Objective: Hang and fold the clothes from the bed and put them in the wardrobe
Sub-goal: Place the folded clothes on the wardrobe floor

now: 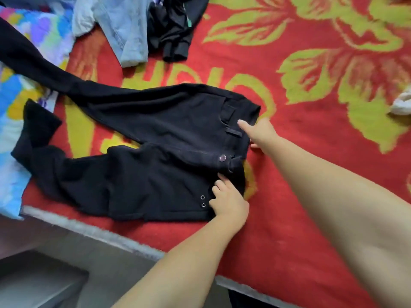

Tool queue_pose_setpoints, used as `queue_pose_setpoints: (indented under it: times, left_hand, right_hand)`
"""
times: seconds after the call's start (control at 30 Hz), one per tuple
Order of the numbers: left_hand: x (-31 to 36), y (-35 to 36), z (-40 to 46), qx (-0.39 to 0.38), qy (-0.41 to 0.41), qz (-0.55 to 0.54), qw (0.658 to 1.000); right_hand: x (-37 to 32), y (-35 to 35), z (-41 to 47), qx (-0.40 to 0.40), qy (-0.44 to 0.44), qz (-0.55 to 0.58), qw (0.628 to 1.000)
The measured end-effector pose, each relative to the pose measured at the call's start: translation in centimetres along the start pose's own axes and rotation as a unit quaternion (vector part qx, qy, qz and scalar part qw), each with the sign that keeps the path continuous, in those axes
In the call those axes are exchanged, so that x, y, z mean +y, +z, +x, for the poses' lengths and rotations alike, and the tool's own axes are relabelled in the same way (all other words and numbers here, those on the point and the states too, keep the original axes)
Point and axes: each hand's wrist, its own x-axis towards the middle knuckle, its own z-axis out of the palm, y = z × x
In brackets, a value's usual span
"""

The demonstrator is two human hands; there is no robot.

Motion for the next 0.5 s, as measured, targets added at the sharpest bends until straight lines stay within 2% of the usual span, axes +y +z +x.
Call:
queue_pose_setpoints:
  times: [0.17, 0.33, 0.4, 0.5]
  left_hand:
    - [-2.2, -1.8, -2.2, -0.041, 0.112, 0.026, 0.993]
    - [3.7, -3.2, -10.1, -0.141, 0.236, -0.038, 0.961]
    - [7.5, -3.4, -12.9, -0.214, 0.288, -0.093, 0.929]
    - [11.7, -2.6, -17.1, -0.348, 0.356, -0.178, 0.849]
  right_hand:
    - [-0.3, 1.0, -0.2, 0.02, -0.043, 0.019, 0.999]
    - [3.4, -10.2, -3.1, 0.143, -0.024, -0.068, 0.987]
    - [6.6, -16.5, -4.8, 0.18, 0.017, -0.113, 0.977]
    - [11.4, -23.9, -7.8, 0.232, 0.087, -0.176, 0.953]
